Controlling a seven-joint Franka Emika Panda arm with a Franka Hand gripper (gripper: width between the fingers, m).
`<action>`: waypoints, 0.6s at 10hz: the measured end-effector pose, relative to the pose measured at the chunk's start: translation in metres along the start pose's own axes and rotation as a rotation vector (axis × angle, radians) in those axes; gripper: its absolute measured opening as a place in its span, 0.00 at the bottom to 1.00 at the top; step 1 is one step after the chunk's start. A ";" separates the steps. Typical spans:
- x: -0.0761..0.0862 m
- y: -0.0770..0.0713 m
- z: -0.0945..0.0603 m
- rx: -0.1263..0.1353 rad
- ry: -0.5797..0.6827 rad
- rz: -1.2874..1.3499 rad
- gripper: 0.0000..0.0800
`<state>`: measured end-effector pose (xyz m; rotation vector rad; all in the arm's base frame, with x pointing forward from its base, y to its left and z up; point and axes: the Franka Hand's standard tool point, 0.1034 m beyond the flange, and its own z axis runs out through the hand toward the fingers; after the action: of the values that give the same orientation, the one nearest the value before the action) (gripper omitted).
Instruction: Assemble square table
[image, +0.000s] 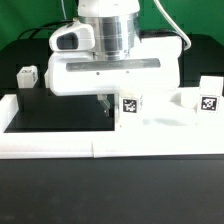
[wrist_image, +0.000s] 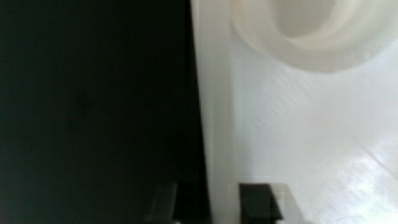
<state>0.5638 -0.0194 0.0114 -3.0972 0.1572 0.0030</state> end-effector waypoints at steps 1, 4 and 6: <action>0.000 0.000 0.000 0.000 0.000 0.000 0.08; 0.000 0.000 0.000 0.000 0.000 -0.001 0.08; 0.000 0.000 0.000 0.000 0.000 -0.001 0.08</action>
Offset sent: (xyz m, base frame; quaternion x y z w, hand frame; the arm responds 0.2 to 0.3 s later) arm 0.0000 0.0000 0.0000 0.0000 0.0000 0.0000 1.0000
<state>0.5638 -0.0194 0.0114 -3.0975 0.1561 0.0031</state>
